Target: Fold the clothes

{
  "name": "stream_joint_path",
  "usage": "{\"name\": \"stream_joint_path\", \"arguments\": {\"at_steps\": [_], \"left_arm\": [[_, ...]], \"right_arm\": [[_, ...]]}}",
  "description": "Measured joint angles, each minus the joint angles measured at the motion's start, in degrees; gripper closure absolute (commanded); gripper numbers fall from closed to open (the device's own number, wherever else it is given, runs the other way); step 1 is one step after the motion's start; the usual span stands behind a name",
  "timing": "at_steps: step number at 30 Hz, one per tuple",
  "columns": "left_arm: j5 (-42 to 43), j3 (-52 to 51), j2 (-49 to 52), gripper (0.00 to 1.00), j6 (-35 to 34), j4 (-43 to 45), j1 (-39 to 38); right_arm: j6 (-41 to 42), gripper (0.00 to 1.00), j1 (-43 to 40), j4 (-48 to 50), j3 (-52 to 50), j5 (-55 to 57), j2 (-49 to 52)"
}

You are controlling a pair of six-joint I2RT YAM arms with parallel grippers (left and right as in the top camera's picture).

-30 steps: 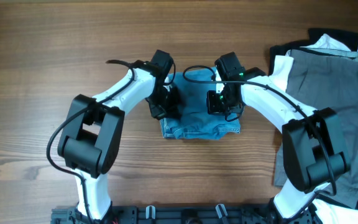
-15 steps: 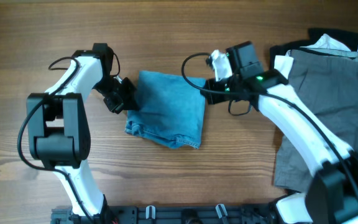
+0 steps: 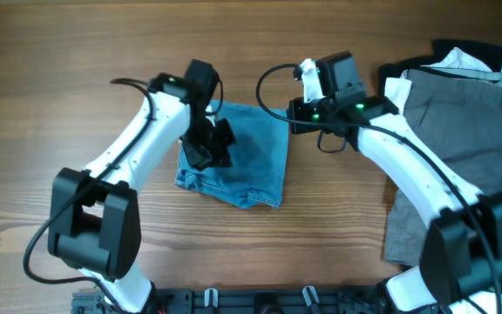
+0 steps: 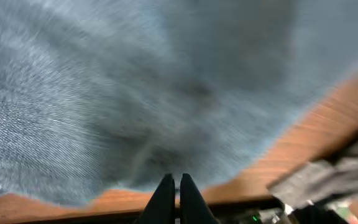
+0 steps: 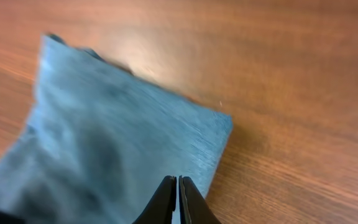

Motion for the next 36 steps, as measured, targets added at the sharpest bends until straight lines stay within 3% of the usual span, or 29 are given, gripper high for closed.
{"name": "stream_joint_path", "arguments": {"at_steps": [5, 9, 16, 27, 36], "left_arm": [[-3.4, -10.9, 0.0, 0.96, -6.6, 9.1, -0.8], [-1.3, -19.7, -0.7, 0.96, -10.9, 13.1, 0.9], [3.9, -24.5, -2.8, 0.95, -10.5, 16.7, 6.5], [2.1, -22.3, -1.8, 0.93, -1.6, 15.5, 10.9], [-9.7, -7.0, -0.2, 0.93, 3.7, 12.7, 21.0]], "right_arm": [[-0.4, 0.93, 0.0, 0.0, 0.0, -2.9, 3.9], [-2.5, 0.94, 0.0, 0.3, 0.0, -7.3, 4.0], [-4.0, 0.95, 0.6, 0.3, -0.1, -11.5, 4.0], [0.8, 0.96, 5.9, 10.6, -0.1, -11.4, 12.6], [10.6, 0.96, 5.9, 8.1, 0.0, -13.0, 16.9]]}}
